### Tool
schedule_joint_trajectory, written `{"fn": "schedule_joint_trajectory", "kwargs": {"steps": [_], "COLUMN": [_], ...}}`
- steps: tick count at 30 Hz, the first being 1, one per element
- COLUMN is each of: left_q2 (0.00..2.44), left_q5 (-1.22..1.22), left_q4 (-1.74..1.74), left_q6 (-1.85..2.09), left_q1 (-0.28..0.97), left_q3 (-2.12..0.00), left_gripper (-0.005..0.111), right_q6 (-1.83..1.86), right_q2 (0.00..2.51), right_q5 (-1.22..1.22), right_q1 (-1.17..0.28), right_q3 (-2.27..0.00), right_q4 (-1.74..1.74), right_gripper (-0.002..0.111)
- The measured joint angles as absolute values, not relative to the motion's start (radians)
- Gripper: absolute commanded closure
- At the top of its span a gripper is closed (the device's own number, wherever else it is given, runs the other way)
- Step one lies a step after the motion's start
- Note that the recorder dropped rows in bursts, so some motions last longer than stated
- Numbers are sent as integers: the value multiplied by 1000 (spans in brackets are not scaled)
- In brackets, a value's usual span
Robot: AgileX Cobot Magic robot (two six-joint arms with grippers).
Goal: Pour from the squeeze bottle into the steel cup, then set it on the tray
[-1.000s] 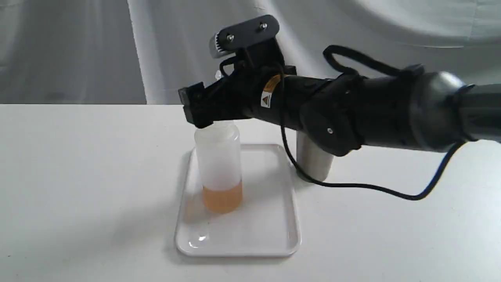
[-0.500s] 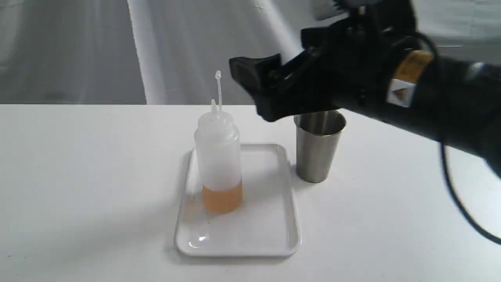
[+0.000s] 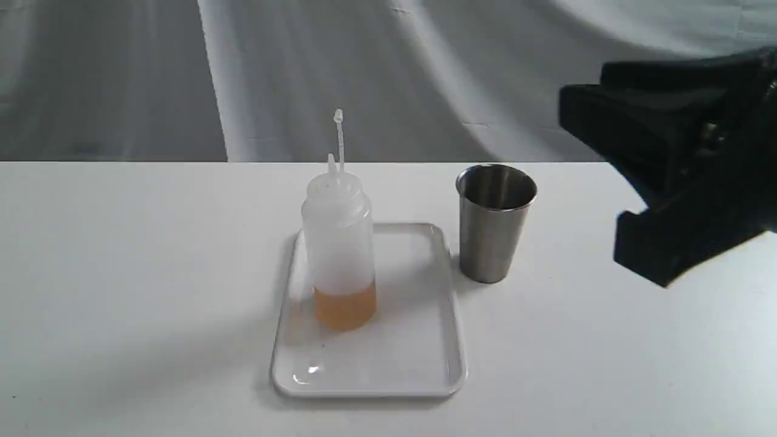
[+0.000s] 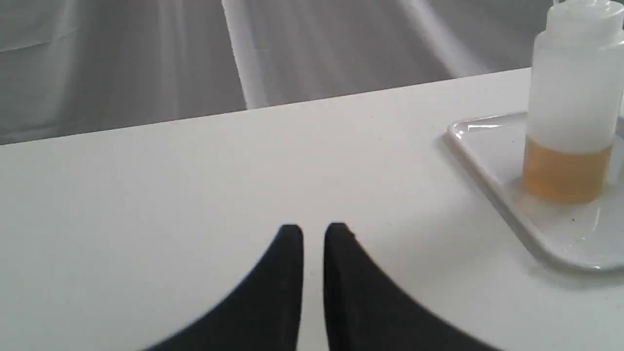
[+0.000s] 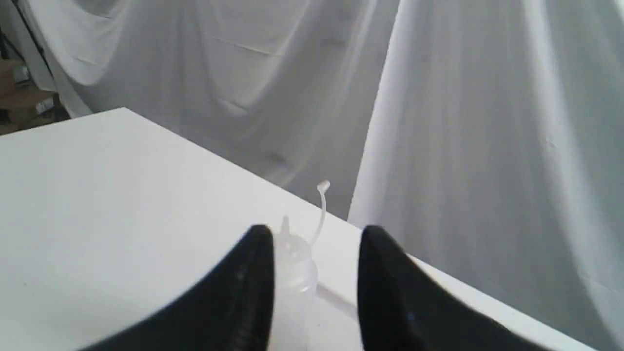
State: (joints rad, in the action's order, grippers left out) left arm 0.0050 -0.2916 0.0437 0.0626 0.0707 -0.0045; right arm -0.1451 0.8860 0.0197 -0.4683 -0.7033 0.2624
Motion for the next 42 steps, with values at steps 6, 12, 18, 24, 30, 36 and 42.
{"fn": "schedule_joint_trajectory", "kwargs": {"steps": [6,12,18,24,30,36,42], "left_q2": [5,5,5,5,5,5,5], "left_q5": [-292,-292,-292,-292,-292,-292,-292], "left_q4": [44,44,44,44,44,44,44], "left_q6": [63,63,63,63,63,63,63], "left_q1": [71,71,71,71,71,71,71], "left_q3": [-4,-4,-4,-4,-4,-4,-4], "left_gripper": [98,98,98,98,98,98,98], "right_q6": [-147,-147,-147,-147,-160,-232,-291], "right_q2": [795,709,671,670,670,639,570], "right_q5": [151,238,268,363,458,438,426], "right_q1": [-468,-468,-468,-468,-468,-420,-283], "right_q3": [-701,-701,-701,-701,-701,-701,-699], "right_q4": [263,263,263,281,353,367,343], "right_gripper": [108,108,108,108,108,108,108]}}
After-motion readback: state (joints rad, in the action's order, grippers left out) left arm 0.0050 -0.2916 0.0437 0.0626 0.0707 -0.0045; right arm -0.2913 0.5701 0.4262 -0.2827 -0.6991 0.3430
